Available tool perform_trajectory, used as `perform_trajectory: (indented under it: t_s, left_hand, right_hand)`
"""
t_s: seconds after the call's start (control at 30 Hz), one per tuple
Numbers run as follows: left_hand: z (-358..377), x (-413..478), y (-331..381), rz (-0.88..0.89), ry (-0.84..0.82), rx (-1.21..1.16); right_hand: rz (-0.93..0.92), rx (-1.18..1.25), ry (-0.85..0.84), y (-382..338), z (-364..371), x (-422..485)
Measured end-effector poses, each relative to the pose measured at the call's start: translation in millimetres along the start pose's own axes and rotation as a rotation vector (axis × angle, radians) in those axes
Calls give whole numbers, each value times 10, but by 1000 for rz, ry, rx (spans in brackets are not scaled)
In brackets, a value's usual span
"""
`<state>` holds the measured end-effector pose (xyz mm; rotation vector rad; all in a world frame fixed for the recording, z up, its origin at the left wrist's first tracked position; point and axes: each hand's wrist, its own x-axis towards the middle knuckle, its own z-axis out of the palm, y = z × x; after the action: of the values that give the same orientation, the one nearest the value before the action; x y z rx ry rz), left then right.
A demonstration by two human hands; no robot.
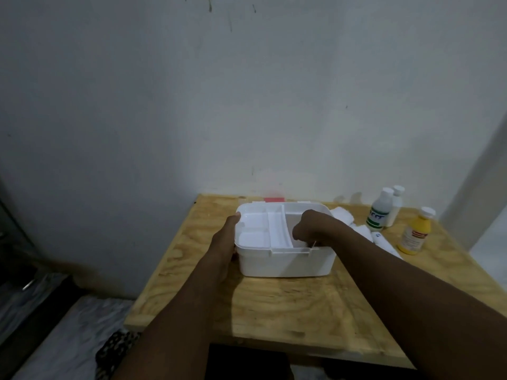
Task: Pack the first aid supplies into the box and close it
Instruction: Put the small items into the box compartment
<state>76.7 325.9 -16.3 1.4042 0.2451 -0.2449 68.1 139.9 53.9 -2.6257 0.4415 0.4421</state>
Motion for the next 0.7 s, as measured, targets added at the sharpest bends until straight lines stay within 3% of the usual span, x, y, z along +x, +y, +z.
perform_trajectory:
  t_s: [0.13, 0.43, 0.7]
  left_hand:
    - [19, -30, 6, 20, 1, 5]
    - [16, 53, 13, 26, 96, 40]
    - [-137, 136, 90, 44, 193, 157]
  right_hand:
    - [74, 297, -81, -39, -29, -23]
    - [51, 818, -164, -200, 167, 75]
    - [-16, 733, -135, -397, 289, 142]
